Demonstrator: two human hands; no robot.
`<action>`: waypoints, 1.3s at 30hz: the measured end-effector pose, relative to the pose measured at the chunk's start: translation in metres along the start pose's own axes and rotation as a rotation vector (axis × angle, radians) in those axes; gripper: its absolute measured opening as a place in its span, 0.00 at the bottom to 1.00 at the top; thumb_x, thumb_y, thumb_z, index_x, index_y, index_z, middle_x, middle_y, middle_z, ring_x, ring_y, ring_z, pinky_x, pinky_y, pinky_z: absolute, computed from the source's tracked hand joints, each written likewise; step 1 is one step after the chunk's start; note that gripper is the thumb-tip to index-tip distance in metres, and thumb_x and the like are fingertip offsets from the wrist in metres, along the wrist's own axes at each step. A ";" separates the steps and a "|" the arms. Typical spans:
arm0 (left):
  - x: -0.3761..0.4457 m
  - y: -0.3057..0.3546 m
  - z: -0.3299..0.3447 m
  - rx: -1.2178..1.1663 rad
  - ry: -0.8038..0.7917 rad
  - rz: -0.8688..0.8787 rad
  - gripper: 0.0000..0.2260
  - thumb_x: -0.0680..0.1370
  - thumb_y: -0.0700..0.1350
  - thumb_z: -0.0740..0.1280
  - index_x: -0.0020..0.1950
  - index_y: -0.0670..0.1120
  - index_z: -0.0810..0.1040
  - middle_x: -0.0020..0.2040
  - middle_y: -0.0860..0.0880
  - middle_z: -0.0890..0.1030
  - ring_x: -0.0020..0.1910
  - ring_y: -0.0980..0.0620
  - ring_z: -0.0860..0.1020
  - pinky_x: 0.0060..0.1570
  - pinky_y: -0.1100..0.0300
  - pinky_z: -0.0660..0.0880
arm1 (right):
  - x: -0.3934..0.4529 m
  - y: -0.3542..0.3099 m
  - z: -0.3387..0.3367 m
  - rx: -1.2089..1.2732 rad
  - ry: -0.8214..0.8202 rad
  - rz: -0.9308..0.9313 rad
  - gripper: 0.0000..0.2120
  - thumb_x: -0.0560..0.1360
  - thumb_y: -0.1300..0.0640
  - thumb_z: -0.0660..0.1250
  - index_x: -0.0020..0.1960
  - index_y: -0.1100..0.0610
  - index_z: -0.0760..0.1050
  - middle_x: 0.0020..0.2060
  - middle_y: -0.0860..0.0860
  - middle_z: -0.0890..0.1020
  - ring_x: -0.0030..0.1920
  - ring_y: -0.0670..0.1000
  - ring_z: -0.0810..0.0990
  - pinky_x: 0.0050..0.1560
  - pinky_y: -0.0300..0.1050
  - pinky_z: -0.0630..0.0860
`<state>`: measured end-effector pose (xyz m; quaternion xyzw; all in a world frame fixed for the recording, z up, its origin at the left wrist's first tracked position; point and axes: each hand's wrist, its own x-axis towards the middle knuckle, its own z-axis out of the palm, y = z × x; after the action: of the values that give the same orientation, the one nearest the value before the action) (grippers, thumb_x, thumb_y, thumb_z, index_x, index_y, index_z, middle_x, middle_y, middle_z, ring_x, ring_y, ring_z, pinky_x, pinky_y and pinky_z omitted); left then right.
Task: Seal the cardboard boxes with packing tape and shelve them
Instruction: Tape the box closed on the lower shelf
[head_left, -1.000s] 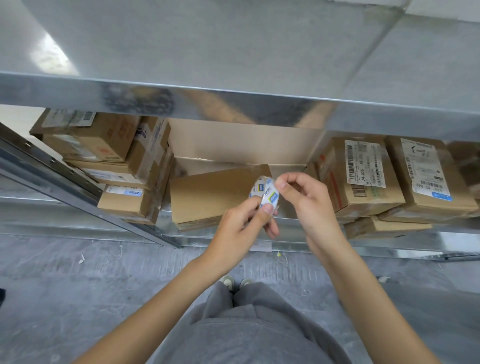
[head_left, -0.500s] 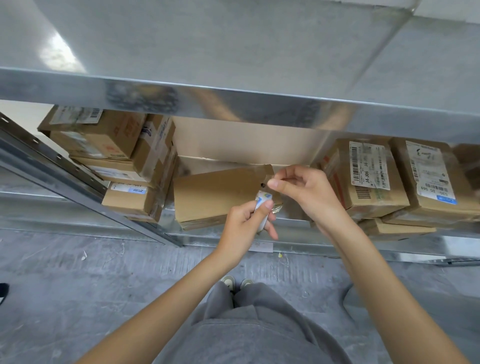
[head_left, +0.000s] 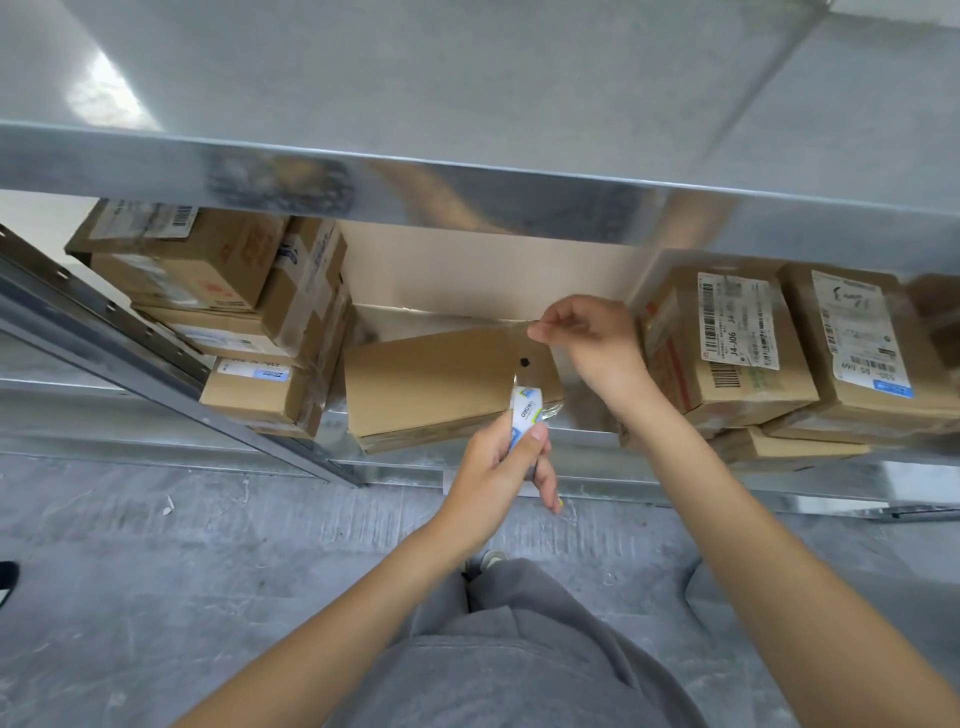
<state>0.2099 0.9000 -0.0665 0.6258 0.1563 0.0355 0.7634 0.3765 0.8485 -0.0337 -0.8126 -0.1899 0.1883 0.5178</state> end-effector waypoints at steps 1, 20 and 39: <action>0.000 -0.001 0.002 -0.031 0.020 -0.040 0.12 0.84 0.46 0.55 0.43 0.43 0.67 0.24 0.48 0.76 0.27 0.47 0.78 0.44 0.57 0.75 | 0.006 -0.001 -0.002 -0.039 0.031 -0.040 0.10 0.67 0.63 0.77 0.34 0.53 0.77 0.31 0.44 0.79 0.31 0.37 0.75 0.40 0.32 0.70; 0.018 -0.016 0.026 -0.251 0.075 -0.291 0.12 0.85 0.48 0.54 0.45 0.45 0.67 0.30 0.46 0.81 0.48 0.44 0.84 0.67 0.52 0.65 | 0.060 0.052 0.015 -0.101 -0.002 -0.054 0.03 0.69 0.63 0.74 0.42 0.60 0.80 0.45 0.53 0.85 0.49 0.48 0.81 0.49 0.27 0.70; 0.046 -0.017 0.019 -0.236 0.100 -0.557 0.14 0.84 0.52 0.56 0.49 0.43 0.69 0.33 0.47 0.84 0.33 0.51 0.84 0.30 0.68 0.74 | 0.093 0.065 0.024 -0.111 -0.117 -0.064 0.05 0.70 0.65 0.73 0.44 0.65 0.80 0.45 0.54 0.85 0.42 0.40 0.80 0.48 0.32 0.74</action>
<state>0.2570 0.8900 -0.0884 0.4633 0.3540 -0.1264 0.8025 0.4515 0.8887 -0.1125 -0.8211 -0.2559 0.2082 0.4658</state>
